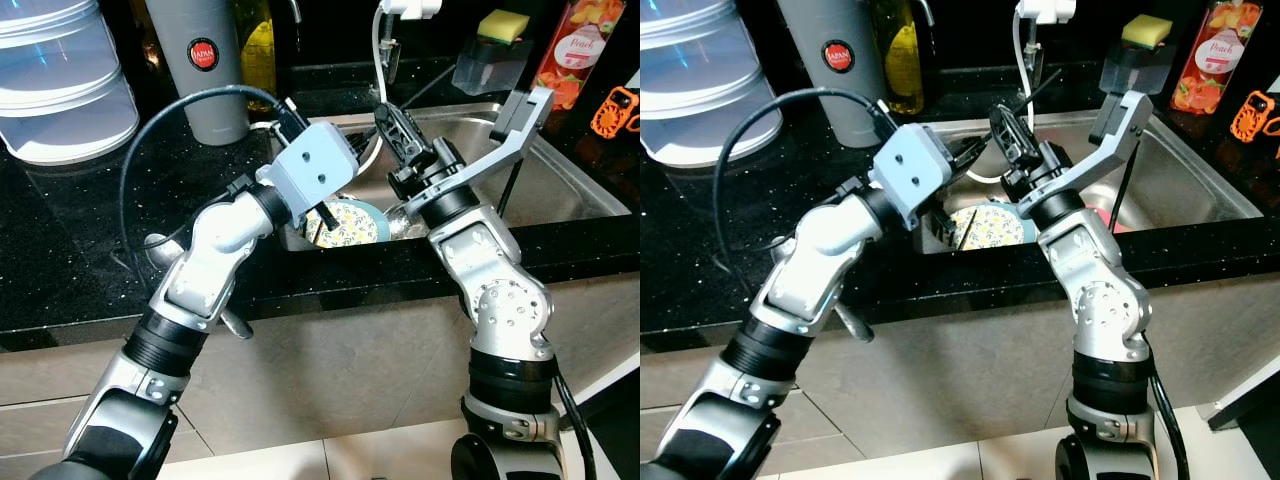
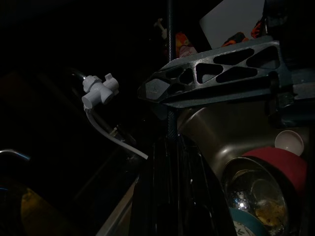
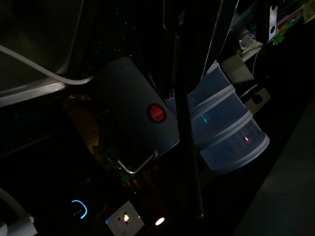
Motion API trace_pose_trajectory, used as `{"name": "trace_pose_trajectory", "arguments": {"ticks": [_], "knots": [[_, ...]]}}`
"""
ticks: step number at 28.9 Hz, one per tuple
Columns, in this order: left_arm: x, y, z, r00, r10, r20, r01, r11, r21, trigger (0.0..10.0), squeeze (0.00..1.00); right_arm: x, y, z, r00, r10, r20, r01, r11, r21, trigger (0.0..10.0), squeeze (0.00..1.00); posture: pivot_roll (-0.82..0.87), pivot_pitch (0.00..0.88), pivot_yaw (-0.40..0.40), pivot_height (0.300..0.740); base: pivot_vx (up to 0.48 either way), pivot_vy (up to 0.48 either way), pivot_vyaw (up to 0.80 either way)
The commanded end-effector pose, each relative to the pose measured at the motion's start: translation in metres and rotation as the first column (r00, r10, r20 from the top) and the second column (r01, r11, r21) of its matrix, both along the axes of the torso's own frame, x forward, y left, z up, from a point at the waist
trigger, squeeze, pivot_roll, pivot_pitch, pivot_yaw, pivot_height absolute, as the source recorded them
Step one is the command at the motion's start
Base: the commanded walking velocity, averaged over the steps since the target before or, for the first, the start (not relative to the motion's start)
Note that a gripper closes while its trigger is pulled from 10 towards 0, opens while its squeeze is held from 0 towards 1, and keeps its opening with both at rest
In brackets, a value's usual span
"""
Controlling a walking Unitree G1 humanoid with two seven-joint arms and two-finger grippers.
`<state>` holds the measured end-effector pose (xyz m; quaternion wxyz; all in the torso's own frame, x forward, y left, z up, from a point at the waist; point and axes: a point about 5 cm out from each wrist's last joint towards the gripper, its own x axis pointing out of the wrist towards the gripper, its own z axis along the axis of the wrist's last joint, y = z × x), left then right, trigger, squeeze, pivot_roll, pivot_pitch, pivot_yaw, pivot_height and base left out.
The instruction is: Kitchen organization
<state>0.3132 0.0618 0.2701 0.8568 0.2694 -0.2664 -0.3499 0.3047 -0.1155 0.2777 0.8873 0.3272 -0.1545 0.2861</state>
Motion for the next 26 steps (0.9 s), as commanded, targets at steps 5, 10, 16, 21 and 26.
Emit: {"name": "trace_pose_trajectory", "arguments": {"ticks": [5, 10, 16, 21, 26], "knots": [[0.009, 0.008, 0.002, 0.997, 0.062, -0.049, -0.066, 0.995, -0.080, 10.0, 1.00, 0.002, 0.003, -0.003, 1.000, -0.011, -0.011, 0.010, 0.998, -0.057, 10.0, 0.00, 0.04, 0.000, 0.002, 0.740, 0.000, 0.000, 0.00], [0.012, 0.013, 0.008, 0.993, 0.112, -0.048, -0.118, 0.982, -0.146, 10.0, 1.00, 0.008, -0.002, -0.007, 0.996, -0.087, -0.035, 0.084, 0.993, -0.083, 10.0, 0.00, 0.04, 0.000, 0.001, 0.740, 0.000, 0.000, 0.00], [0.011, 0.029, 0.018, 0.985, 0.147, -0.092, -0.169, 0.931, -0.324, 10.0, 0.00, 0.032, -0.018, -0.038, 0.916, -0.376, -0.138, 0.310, 0.884, -0.350, 10.0, 0.00, 0.04, 0.000, 0.002, 0.740, 0.000, 0.000, 0.00], [0.012, 0.040, 0.016, 0.975, 0.189, -0.119, -0.220, 0.909, -0.354, 10.0, 0.00, 0.046, -0.026, -0.068, 0.827, -0.507, -0.243, 0.401, 0.834, -0.378, 10.0, 0.09, 0.06, 0.000, 0.003, 0.740, 0.000, 0.000, 0.00], [0.010, 0.046, 0.013, 0.966, 0.221, -0.135, -0.254, 0.907, -0.336, 10.0, 0.00, 0.053, -0.023, -0.087, 0.775, -0.586, -0.237, 0.420, 0.756, -0.502, 10.0, 1.00, 0.06, 0.000, 0.003, 0.740, 0.000, 0.000, 0.00]]}}
